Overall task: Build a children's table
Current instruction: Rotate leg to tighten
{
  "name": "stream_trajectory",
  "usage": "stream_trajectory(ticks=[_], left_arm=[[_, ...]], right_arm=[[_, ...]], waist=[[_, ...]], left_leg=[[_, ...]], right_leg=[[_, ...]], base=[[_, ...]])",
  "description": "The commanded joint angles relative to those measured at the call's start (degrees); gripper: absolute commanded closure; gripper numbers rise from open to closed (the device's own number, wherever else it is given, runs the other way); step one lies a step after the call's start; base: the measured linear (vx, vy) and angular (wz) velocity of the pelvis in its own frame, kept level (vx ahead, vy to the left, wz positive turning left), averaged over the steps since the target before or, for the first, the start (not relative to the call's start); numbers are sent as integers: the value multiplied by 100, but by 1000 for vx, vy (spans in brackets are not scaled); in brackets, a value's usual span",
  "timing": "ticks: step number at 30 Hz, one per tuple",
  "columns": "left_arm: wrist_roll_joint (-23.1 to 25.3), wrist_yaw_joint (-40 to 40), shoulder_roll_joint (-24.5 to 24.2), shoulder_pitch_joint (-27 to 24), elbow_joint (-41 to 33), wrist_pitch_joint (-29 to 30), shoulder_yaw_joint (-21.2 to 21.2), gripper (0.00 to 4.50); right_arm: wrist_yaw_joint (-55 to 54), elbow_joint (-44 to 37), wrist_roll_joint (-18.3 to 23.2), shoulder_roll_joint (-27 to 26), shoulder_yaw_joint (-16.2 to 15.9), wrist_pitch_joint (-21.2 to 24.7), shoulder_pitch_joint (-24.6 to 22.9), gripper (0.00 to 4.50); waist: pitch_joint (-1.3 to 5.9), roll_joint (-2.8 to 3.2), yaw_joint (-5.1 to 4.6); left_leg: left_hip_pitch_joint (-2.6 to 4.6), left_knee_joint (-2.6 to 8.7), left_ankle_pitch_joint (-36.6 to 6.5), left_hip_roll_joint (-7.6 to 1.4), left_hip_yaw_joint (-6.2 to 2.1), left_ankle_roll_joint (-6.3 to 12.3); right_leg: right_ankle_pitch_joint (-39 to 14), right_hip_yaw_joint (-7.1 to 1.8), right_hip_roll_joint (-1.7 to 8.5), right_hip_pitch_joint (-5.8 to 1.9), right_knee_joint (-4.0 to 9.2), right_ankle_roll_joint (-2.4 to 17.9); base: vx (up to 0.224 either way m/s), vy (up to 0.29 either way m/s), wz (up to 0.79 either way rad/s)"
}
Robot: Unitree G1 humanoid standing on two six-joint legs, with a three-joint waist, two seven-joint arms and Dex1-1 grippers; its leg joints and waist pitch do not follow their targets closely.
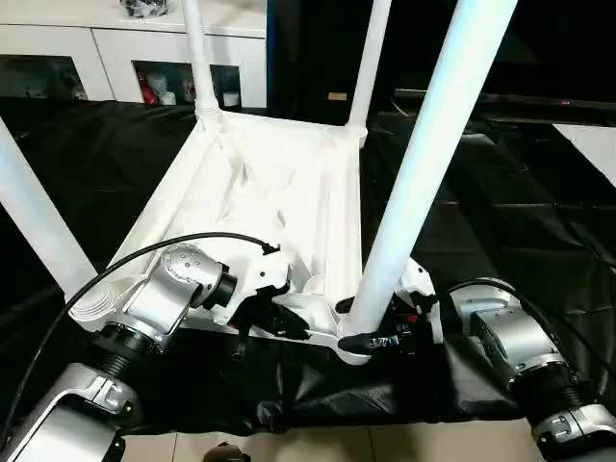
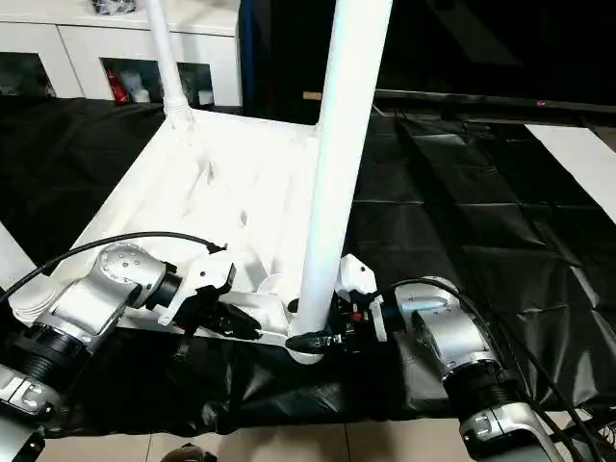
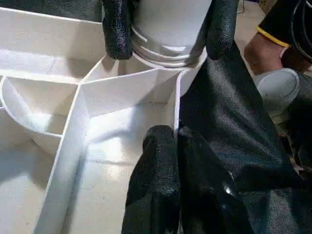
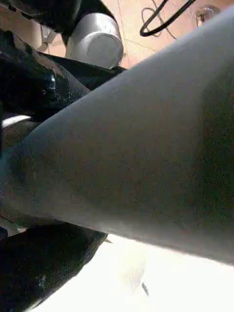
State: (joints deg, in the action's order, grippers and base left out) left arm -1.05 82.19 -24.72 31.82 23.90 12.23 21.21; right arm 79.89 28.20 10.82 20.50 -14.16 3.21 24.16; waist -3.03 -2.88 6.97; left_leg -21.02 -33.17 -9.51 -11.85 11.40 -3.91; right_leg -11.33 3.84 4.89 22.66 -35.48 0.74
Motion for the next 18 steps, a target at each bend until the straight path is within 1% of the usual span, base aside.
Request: stream_trajectory(ticks=[1, 2, 3, 4, 5, 6, 7, 8, 9, 10, 11, 12, 13, 14, 15, 16, 17, 18], left_arm=[[-38, -619, 289, 62, 3, 65, -125, 450], [-38, -619, 289, 62, 3, 65, -125, 450], [-23, -820, 345, 74, 16, 117, -191, 450], [22, -1073, 414, 88, 33, 158, -254, 450], [57, -1240, 463, 98, 49, 180, -290, 450], [75, -1447, 540, 105, 47, 212, -351, 450], [75, -1447, 540, 105, 47, 212, -351, 450], [94, -1810, 688, 106, -10, 371, -458, 450], [95, -1812, 689, 106, -10, 372, -459, 450], [168, -2033, 779, 76, -100, 507, -461, 450], [249, -2216, 864, 44, -192, 660, -441, 450], [326, -2385, 1004, -7, -353, 894, -384, 450], [326, -2385, 1004, -7, -353, 894, -384, 450], [378, -2534, 1131, -55, -497, 1087, -333, 450], [394, -2597, 1192, -84, -570, 1163, -313, 450], [391, -2719, 1343, -142, -711, 1291, -287, 450], [381, -2797, 1446, -184, -804, 1359, -273, 450], [381, -2797, 1446, -184, -804, 1359, -273, 450]], right_arm=[[-507, 40, -23, -402, -53, -9, -31, 194], [-507, 40, -23, -402, -53, -9, -31, 194], [-858, 164, -52, -519, 72, -40, -1, 194], [-1341, 364, -88, -673, 226, -7, 64, 194], [-1651, 501, -110, -769, 324, 22, 109, 194], [-2022, 628, -122, -909, 434, 30, 140, 194], [-2022, 628, -122, -909, 434, 30, 140, 194], [-2740, 800, -182, -1195, 577, 48, 176, 195], [-2744, 801, -183, -1197, 578, 48, 176, 195], [-3147, 863, -233, -1374, 625, 75, 187, 195], [-3483, 906, -287, -1513, 651, 122, 197, 196], [-3952, 986, -421, -1651, 662, 143, 224, 196], [-3952, 986, -421, -1651, 662, 143, 224, 196], [-4354, 1066, -566, -1768, 685, 143, 249, 196], [-4511, 1096, -634, -1810, 687, 139, 256, 197], [-4739, 1098, -716, -1871, 701, 117, 249, 197], [-4863, 1076, -750, -1905, 718, 101, 233, 198], [-4863, 1076, -750, -1905, 718, 101, 233, 198]], waist=[[349, 11, -36], [341, -2, -63], [334, -3, -70], [330, 66, -73], [320, 33, -113], [324, 27, -133], [324, 21, -180], [314, 29, -228], [327, 24, -240], [325, 90, -256], [322, 55, -293], [320, 43, -319], [317, 40, -338], [311, 55, -356], [310, 95, -362], [316, 78, -378], [315, 70, -376], [325, 70, -379]], left_leg=[[89, 375, -1290, -190, -84, 109], [87, 382, -1395, -176, -92, 67], [87, 387, -1448, -175, -99, 45], [106, 399, -1557, -180, -116, -18], [92, 412, -1670, -176, -127, -82], [79, 419, -1702, -173, -138, -110], [82, 427, -1738, -172, -145, -156], [70, 436, -1768, -168, -156, -185], [57, 431, -1737, -164, -162, -199], [49, 440, -1751, -152, -179, -198], [59, 436, -1815, -151, -170, -197], [81, 430, -1831, -156, -160, -209], [86, 428, -1827, -157, -159, -204], [82, 435, -1855, -153, -165, -199], [89, 434, -1888, -151, -166, -210], [93, 429, -1906, -154, -161, -206], [97, 423, -1919, -140, -153, -152], [92, 423, -1884, -144, -152, -123]], right_leg=[[-1185, -271, 359, -219, 430, 1168], [-1374, -267, 357, -214, 452, 1126], [-1517, -264, 366, -218, 467, 1087], [-1737, -271, 383, -201, 488, 1038], [-1897, -261, 379, -205, 505, 989], [-1986, -255, 381, -219, 504, 963], [-2063, -252, 374, -208, 512, 920], [-2160, -244, 372, -214, 526, 875], [-2162, -244, 377, -227, 517, 848], [-2217, -240, 377, -228, 524, 809], [-2253, -239, 364, -204, 549, 791], [-2237, -253, 363, -178, 549, 816], [-2200, -260, 365, -180, 548, 841], [-2249, -251, 357, -185, 553, 840], [-2260, -253, 353, -176, 551, 844], [-2224, -255, 347, -177, 562, 823], [-2181, -256, 333, -170, 577, 822], [-2068, -260, 327, -175, 556, 843]], base=[[0, 0, 0], [0, 0, 0], [0, 0, 0], [0, 0, 0], [0, 0, 0], [0, 0, 0], [0, 0, 0], [0, 0, 0], [0, 0, 0], [0, 0, 0], [0, 0, 0], [0, 0, 0], [0, 0, 0], [0, 0, 0], [0, 0, 0], [0, 0, 0], [0, 0, 0], [0, 0, 0]])
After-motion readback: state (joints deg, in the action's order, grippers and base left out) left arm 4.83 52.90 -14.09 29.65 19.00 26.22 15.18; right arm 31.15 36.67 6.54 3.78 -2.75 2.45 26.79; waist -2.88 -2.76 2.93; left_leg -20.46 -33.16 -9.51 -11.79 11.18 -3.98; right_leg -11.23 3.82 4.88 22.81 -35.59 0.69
